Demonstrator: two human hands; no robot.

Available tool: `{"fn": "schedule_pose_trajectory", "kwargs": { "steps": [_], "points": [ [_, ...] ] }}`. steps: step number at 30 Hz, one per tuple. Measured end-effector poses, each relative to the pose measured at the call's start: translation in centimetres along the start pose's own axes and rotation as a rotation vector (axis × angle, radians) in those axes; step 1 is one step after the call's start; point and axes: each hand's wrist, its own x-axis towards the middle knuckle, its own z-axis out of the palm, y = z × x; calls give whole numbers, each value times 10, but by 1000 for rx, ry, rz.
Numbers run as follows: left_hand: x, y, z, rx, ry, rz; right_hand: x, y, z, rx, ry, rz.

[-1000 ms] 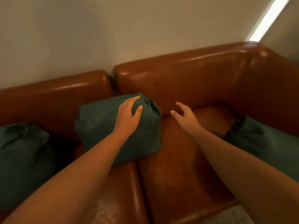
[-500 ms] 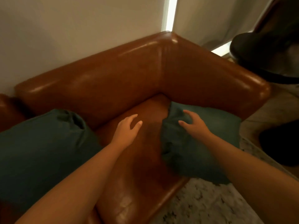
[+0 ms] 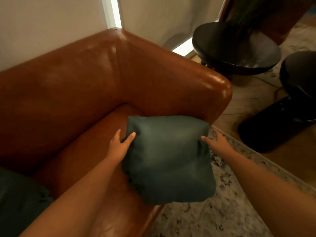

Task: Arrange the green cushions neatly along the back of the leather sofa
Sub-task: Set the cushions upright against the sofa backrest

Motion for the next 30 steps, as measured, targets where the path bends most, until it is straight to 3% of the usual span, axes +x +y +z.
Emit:
{"fn": "schedule_pose_trajectory", "kwargs": {
  "steps": [8, 17, 21, 30],
  "points": [
    [42, -13, 19, -289, -123, -157, 30, 16, 27, 380, -147, 178],
    [44, -19, 6, -453, -229, -147, 31, 5, 48, 546, -37, 183],
    [36, -17, -25, -549, -84, -148, 25, -36, 59, 458, -90, 87],
    [41, -7, -168, -738, 160, -30, 39, -206, 149, 410, -194, -134]
  ]
}}
